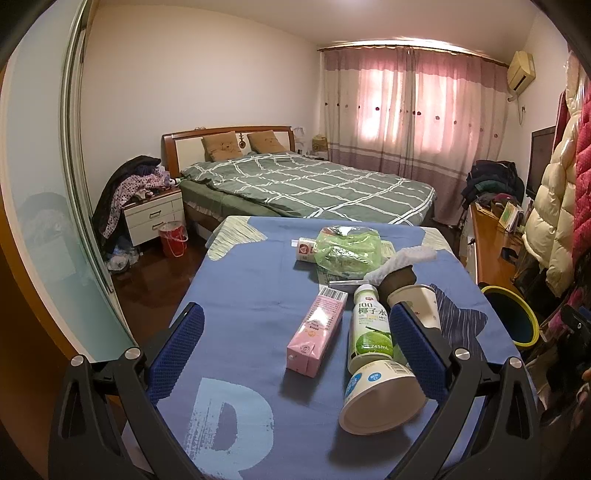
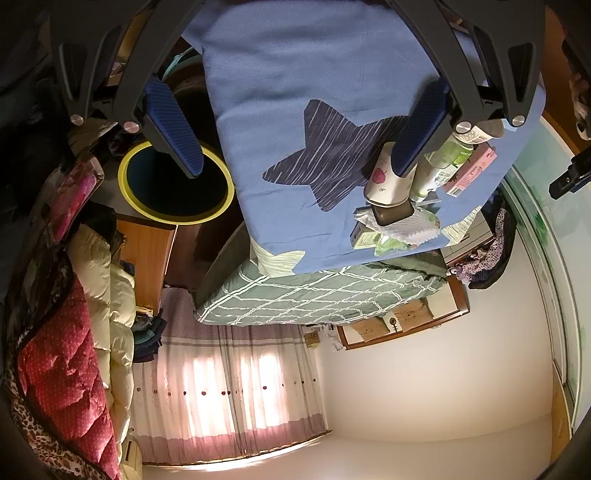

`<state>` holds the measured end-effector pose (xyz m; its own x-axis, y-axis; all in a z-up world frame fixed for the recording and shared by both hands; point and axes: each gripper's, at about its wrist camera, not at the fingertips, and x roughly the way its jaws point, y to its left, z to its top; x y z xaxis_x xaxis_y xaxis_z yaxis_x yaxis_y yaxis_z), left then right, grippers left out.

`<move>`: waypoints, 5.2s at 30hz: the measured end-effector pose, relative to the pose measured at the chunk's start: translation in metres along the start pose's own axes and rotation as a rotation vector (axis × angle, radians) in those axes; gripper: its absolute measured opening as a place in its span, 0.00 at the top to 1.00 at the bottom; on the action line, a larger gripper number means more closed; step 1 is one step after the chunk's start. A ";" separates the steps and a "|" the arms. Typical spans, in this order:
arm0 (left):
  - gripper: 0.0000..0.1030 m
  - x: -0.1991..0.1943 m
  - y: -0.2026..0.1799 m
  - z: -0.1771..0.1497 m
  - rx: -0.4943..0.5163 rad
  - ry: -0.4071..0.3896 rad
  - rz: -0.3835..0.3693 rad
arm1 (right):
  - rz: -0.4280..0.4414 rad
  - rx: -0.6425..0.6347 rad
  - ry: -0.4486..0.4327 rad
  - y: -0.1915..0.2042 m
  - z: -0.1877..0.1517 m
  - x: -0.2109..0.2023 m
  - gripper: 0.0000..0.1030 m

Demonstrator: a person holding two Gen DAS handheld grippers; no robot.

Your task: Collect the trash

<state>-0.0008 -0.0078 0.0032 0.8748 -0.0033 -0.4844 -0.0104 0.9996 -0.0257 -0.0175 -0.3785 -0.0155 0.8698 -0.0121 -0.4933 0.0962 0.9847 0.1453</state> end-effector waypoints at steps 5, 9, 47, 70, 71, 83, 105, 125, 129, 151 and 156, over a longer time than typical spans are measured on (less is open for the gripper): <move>0.04 0.000 -0.001 -0.001 0.003 0.005 -0.004 | 0.000 0.001 0.000 0.000 -0.001 0.001 0.06; 0.04 0.000 -0.004 -0.001 0.012 0.012 -0.010 | 0.001 0.002 0.001 0.000 -0.001 0.001 0.06; 0.04 0.008 -0.005 0.000 0.016 0.023 -0.022 | 0.002 0.008 0.005 0.000 -0.005 0.005 0.06; 0.04 0.016 -0.005 0.001 0.010 0.026 -0.013 | 0.037 0.013 0.015 0.012 -0.010 0.021 0.06; 0.04 0.017 -0.005 0.001 0.010 0.026 -0.011 | 0.050 0.010 0.019 0.016 -0.009 0.026 0.06; 0.04 0.044 0.011 0.003 -0.005 0.048 0.019 | 0.208 -0.095 0.063 0.098 0.010 0.096 0.06; 0.04 0.108 0.037 0.001 -0.041 0.109 0.006 | 0.234 -0.182 0.195 0.156 0.043 0.231 0.27; 0.04 0.111 0.020 -0.007 -0.016 0.110 -0.047 | 0.265 -0.092 -0.015 0.119 0.074 0.156 0.83; 0.04 0.107 0.012 -0.009 -0.003 0.105 -0.070 | 0.133 -0.044 -0.105 0.084 0.072 0.133 0.83; 0.04 0.095 -0.042 -0.025 0.107 0.120 -0.184 | -0.532 0.387 0.031 -0.131 0.011 0.186 0.39; 0.04 0.091 -0.053 -0.032 0.138 0.133 -0.210 | -0.549 0.358 0.006 -0.122 0.011 0.181 0.28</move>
<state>0.0639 -0.0615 -0.0670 0.7794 -0.2050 -0.5921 0.2385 0.9709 -0.0223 0.1330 -0.5027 -0.1132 0.6458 -0.4949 -0.5814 0.6817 0.7168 0.1470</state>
